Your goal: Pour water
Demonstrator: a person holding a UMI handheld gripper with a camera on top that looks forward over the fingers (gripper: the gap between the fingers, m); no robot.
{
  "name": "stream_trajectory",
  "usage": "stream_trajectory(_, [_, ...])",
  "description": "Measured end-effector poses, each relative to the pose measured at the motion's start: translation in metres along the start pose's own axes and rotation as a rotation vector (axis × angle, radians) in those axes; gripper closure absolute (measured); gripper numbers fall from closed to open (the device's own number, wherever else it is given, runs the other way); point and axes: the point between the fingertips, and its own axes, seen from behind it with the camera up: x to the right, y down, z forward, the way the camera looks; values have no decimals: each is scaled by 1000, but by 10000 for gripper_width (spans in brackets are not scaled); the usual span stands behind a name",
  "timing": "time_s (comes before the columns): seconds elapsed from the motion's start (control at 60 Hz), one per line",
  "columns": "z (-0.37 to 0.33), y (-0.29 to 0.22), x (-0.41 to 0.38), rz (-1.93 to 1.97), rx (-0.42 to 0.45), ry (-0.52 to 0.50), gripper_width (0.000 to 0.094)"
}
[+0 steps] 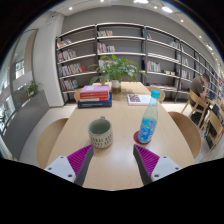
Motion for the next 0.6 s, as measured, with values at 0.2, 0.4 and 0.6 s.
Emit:
stream_trajectory(0.2, [-34,-48,-23,-13,54,-2,123])
stream_trajectory(0.4, [-61,-68,-25,-14,71,25,125])
stream_trajectory(0.6, [-74,-72,-32,1,77,32,126])
